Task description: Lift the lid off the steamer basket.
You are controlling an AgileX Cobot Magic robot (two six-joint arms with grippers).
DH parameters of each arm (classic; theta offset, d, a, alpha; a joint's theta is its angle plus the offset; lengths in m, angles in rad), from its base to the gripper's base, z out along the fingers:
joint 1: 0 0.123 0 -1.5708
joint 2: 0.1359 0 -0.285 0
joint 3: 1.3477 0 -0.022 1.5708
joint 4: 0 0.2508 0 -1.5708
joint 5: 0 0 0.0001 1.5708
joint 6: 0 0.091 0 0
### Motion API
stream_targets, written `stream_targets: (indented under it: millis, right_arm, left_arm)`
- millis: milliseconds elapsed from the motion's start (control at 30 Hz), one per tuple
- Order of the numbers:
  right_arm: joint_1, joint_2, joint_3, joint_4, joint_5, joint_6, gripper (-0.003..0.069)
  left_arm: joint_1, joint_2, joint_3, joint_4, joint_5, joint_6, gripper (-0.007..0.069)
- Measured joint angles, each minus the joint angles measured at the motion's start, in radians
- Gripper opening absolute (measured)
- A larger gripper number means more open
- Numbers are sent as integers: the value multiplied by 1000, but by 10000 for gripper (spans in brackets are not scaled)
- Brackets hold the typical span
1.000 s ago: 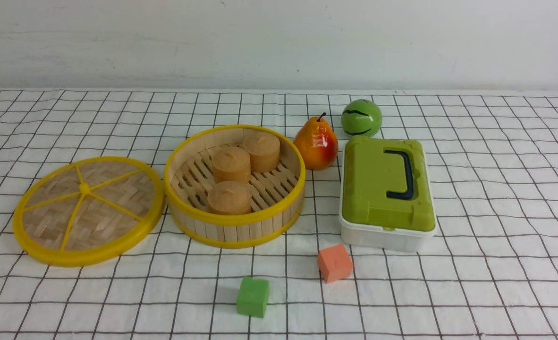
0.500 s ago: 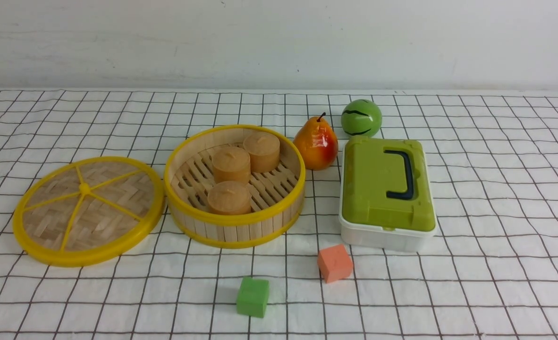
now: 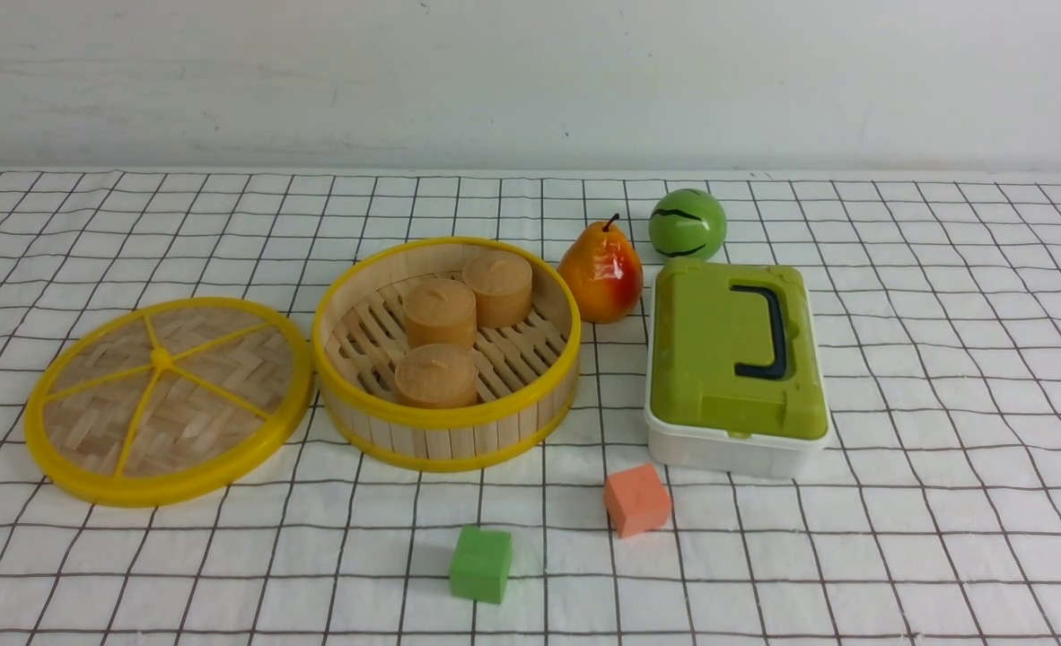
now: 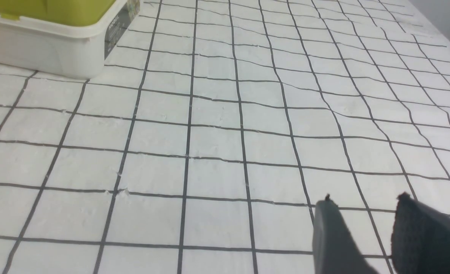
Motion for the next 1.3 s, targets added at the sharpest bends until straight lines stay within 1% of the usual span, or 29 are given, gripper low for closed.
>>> stream_targets:
  millis: [1300]
  right_arm:
    - [0,0,0,0,0,0,240]
  left_arm:
    - [0,0,0,0,0,0,111]
